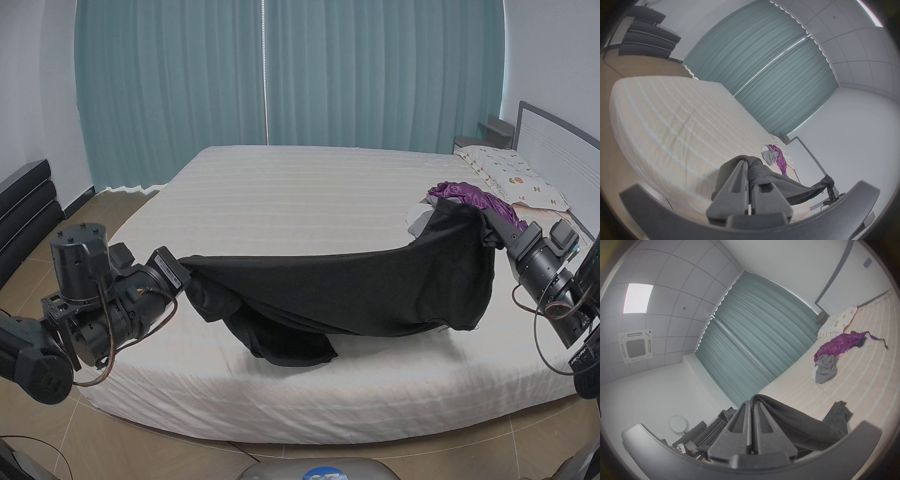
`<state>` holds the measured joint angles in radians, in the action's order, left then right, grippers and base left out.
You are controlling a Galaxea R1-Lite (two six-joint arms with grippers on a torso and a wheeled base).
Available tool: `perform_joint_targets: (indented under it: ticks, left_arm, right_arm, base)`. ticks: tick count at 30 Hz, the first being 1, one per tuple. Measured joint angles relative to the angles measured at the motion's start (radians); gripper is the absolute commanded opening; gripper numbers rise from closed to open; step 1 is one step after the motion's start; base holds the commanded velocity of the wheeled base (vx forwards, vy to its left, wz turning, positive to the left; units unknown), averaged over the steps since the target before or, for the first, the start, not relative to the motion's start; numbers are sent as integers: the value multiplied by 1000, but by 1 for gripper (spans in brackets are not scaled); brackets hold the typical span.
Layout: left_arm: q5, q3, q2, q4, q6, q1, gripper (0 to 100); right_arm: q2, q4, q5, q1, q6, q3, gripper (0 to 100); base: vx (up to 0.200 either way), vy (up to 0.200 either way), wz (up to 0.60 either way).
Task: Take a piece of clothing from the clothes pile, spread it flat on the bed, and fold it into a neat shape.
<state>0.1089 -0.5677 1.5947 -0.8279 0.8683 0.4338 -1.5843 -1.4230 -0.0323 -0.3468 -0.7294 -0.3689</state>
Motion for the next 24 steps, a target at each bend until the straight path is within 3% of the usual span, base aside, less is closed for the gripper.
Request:
perform_joint_targets:
  ticks: [7, 14, 24]
  left_arm:
    - [6, -180, -74, 226, -66, 1, 0]
    - [8, -399, -81, 404, -83, -4, 0]
    - [0, -549, 58, 442, -88, -29, 0]
  right_arm:
    - [134, 180, -3, -3, 47, -95, 0]
    - [200, 440, -4, 1, 89, -319, 0]
    - [67, 537, -26, 41, 123, -546, 0]
  base:
    - [0, 0, 0]
    - [0, 0, 0]
    - [200, 0, 0]
